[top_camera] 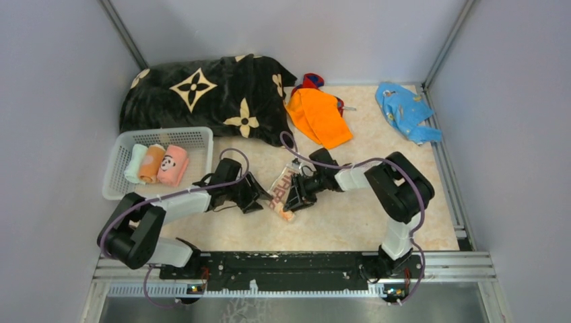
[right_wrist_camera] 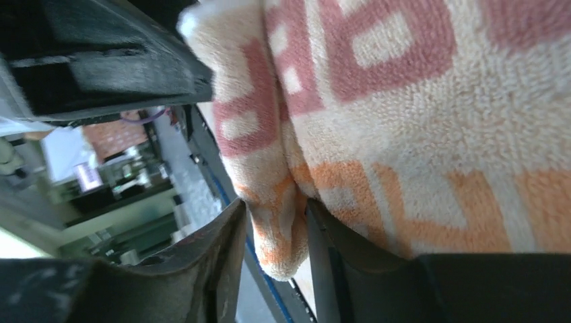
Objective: Roll the towels
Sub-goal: Roll the towel at the center of the board.
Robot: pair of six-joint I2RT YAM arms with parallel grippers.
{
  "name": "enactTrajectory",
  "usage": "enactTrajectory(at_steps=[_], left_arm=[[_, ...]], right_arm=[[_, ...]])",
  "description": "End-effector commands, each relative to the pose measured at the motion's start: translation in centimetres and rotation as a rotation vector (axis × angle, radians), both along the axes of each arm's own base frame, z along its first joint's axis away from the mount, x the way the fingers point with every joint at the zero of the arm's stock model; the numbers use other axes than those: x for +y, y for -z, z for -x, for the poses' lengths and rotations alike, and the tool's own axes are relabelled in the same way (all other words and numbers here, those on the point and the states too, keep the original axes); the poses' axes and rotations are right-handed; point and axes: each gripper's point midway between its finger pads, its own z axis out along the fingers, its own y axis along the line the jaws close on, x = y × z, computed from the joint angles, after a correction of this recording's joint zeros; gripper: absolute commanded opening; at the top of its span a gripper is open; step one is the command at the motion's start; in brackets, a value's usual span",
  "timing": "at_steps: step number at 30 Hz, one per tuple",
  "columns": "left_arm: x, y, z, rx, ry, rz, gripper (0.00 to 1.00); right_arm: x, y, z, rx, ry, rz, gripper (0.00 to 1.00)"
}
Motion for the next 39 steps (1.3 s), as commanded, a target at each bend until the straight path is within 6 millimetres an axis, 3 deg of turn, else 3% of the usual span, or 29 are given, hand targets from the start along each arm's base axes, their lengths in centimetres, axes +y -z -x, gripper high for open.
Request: enactTrajectory(at_steps=[1,5,8,16,22,28,37,39], left_arm=[[1.8,3.1,1.3,0.104,-0.038,-0.111,0.61],[2.4,4.1,2.0,0.146,-0.061,-0.135,0.61],[2.7,4.5,2.4,0.17,-0.082,-0.142,0.6],[3.6,4.9,2.9,0.196,-0.133,-0.174,0.6],[3.9,5.0,3.2,0.208,-0.141,-0.186,0.6],[4.0,5.1,3.3,0.212,-0.145,-0.188,0.6],[4.2,5.1,3.4,0.216,-0.146,-0.194,0.6],[4.2,5.2,3.6,0.218,-0.145,-0.197,0.6]], right_arm=[[-0.4,-2.6,-2.5,-0.267,-0.012,0.083,0.43],[-1.0,-4.5,-3.1,-0.49,-0.045,0.213,0.53],[-1.0,-5.6,-2.9,-0.679,-0.089,0.318,0.54],[1.6,-7.1,0.3,-1.014,-0.252,0.393,0.52],[2.4,-5.3,0.7,-1.075,-0.319,0.454,0.52],[2.0,-2.8,0.2,-1.086,-0.352,0.535,0.52],[1.7,-1.1,0.0,-1.11,-0.392,0.589,0.5],[1.3,0.4,0.1,-1.105,-0.428,0.629,0.49]])
